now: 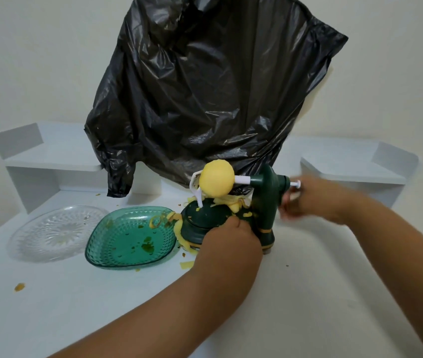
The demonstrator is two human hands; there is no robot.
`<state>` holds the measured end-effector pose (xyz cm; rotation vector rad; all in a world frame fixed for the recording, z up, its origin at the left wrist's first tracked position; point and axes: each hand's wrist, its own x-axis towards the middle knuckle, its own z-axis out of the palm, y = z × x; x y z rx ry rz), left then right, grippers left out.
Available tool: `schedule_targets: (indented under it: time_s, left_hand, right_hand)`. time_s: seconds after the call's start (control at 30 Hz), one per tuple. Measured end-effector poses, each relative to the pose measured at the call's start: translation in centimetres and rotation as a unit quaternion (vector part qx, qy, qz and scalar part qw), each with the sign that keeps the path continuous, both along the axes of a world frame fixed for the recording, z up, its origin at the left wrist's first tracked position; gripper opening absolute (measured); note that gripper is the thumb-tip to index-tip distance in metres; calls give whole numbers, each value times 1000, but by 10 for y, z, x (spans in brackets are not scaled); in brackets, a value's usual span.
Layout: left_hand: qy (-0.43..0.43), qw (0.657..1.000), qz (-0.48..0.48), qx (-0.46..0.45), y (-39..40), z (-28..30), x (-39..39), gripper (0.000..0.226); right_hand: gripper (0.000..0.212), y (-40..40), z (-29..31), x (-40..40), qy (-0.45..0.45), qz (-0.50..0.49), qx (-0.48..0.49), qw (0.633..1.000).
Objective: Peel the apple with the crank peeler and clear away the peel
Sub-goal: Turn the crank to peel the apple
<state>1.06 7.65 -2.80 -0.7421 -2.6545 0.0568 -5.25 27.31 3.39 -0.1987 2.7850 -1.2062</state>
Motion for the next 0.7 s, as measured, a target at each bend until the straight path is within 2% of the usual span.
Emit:
schedule_targets:
  time_s: [0.03, 0.07, 0.1, 0.17, 0.23, 0.3, 0.33, 0.37, 0.4, 0.43, 0.5, 0.53, 0.6, 0.63, 0.7]
  left_hand:
    - [0, 1000, 1, 1, 0, 3, 1, 22]
    - [-5, 1000, 1, 4, 0, 2, 0, 22]
    - [-1, 1000, -1, 6, 0, 2, 1, 21]
    - [14, 1000, -7, 19, 1, -1, -2, 23]
    - [4, 1000, -19, 14, 3, -6, -4, 27]
    - [2, 1000, -13, 17, 2, -4, -5, 28]
    - [0, 1000, -13, 15, 1, -4, -4, 29]
    - [-4, 1000, -14, 19, 0, -3, -4, 29]
    - [-9, 1000, -14, 19, -1, -3, -4, 30]
    - [-8, 1000, -18, 20, -2, -2, -4, 30]
    - [-8, 1000, -17, 20, -1, -2, -5, 30]
    - [-12, 1000, -17, 17, 0, -1, -4, 30]
    - [-22, 1000, -15, 9, 1, 1, -4, 30]
    - [-25, 1000, -13, 4, 1, 1, -3, 30]
    - [-28, 1000, -9, -3, 1, 2, -3, 30]
  right_hand:
    - [19, 7, -1, 10, -107, 65, -9, 992]
    - [19, 17, 6, 19, -182, 134, -59, 972]
    - [18, 26, 14, 22, -205, 190, -139, 950]
    - [18, 34, 33, 18, -131, 223, -322, 911]
    - [14, 26, 38, 1, 24, 102, -402, 910]
    - [13, 9, 26, -18, 108, -41, -340, 933]
    - [13, 4, 17, -23, 102, -79, -256, 958]
    - [13, 3, 7, -22, 52, -82, -167, 981]
    - [12, 6, -2, -17, -32, -47, -100, 993]
    - [9, 12, -8, -8, -128, 5, -75, 989]
    - [18, 28, -6, 11, -256, 109, -133, 951]
    - [22, 38, 1, 18, -276, 161, -198, 926]
    - [19, 49, 20, 21, -204, 204, -323, 901]
    - [14, 47, 29, 19, -124, 181, -359, 907]
    - [5, 34, 37, 5, 41, 66, -359, 930]
